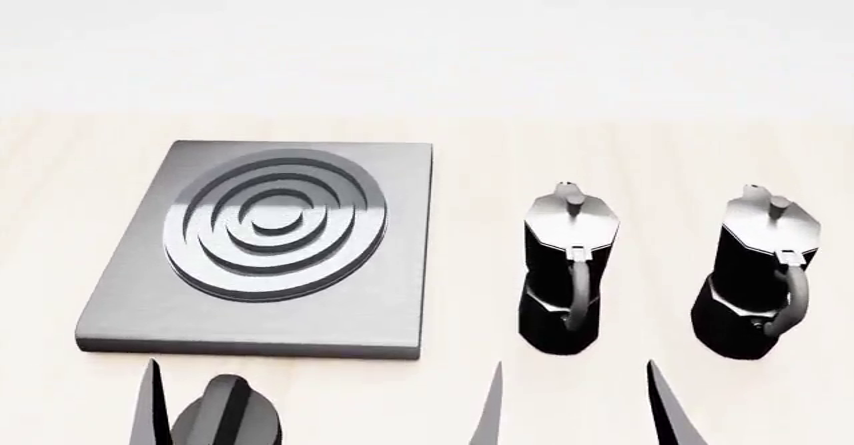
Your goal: Put both moka pots on the stove.
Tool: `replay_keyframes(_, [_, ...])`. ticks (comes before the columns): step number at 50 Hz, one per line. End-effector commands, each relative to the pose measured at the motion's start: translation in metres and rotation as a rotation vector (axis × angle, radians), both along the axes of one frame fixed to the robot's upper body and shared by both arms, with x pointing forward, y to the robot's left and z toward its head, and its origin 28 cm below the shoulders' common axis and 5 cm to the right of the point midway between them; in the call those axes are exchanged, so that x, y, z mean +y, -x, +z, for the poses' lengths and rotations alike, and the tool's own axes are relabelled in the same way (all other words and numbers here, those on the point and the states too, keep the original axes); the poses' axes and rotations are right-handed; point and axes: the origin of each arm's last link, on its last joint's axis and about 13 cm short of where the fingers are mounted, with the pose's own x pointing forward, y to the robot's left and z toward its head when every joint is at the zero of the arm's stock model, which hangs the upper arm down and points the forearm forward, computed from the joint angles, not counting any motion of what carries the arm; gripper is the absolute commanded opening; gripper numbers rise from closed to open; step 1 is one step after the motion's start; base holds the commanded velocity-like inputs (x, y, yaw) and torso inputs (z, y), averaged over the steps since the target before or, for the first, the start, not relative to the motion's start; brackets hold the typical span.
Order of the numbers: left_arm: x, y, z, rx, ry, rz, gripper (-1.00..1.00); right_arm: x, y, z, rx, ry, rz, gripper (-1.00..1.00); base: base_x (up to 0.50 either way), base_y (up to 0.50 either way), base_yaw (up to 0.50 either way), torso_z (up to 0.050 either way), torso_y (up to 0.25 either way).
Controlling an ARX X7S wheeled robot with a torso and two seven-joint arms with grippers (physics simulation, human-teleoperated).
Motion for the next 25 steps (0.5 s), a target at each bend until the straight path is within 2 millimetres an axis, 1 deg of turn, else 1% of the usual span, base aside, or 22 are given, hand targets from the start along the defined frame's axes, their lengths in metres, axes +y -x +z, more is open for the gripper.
replay_keyframes(1, [-0.0001,0.0,-0.0007,0.001,0.001,0.0,1.0,-0.0004,-0.0002,-0.0001,-0.005,-0.011,-0.008,1.0,0.0,0.0,0.0,0.0,0.0])
replay_keyframes(25, [-0.0007,-0.0007,-0.0016,0.005,0.002,-0.003,1.0,-0.0002,0.0004,-0.0004,0.005,-0.014,0.018,1.0,0.0,0.02,0.0,0.0,0.0])
